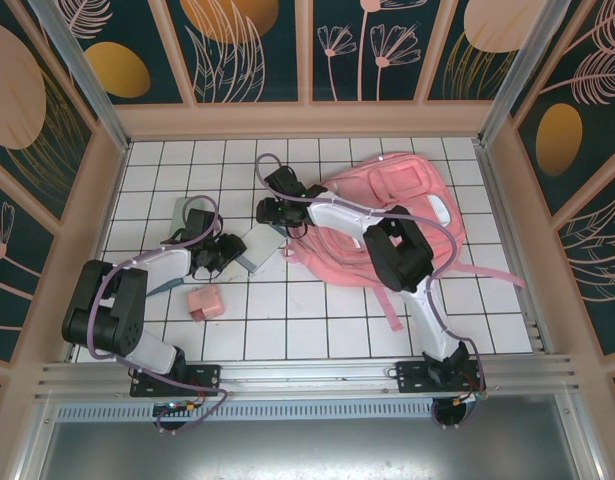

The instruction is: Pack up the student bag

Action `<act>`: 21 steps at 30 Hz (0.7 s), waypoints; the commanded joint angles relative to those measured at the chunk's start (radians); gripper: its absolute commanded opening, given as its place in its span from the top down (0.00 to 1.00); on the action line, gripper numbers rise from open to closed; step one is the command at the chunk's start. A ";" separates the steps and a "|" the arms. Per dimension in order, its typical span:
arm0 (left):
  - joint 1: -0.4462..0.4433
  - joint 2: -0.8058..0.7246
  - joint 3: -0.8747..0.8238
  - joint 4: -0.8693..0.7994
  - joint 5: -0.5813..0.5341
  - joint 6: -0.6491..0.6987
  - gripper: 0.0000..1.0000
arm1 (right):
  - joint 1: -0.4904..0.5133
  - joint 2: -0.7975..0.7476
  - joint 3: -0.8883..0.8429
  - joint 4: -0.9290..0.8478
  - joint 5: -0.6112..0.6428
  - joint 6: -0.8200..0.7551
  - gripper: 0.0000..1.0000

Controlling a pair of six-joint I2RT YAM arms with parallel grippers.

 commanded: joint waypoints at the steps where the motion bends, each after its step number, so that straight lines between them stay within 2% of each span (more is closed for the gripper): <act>1: -0.007 0.032 -0.021 -0.028 -0.028 -0.008 0.60 | -0.004 0.059 0.017 -0.076 -0.008 -0.043 0.42; 9: -0.006 0.039 -0.014 -0.046 -0.059 -0.001 0.59 | -0.003 0.162 0.129 -0.242 0.065 -0.091 0.42; 17: -0.007 0.050 -0.010 -0.042 -0.080 -0.005 0.60 | 0.002 0.205 0.135 -0.335 -0.007 -0.123 0.42; 21: -0.007 0.054 -0.010 -0.037 -0.084 -0.004 0.60 | 0.014 0.166 0.058 -0.284 -0.090 -0.138 0.42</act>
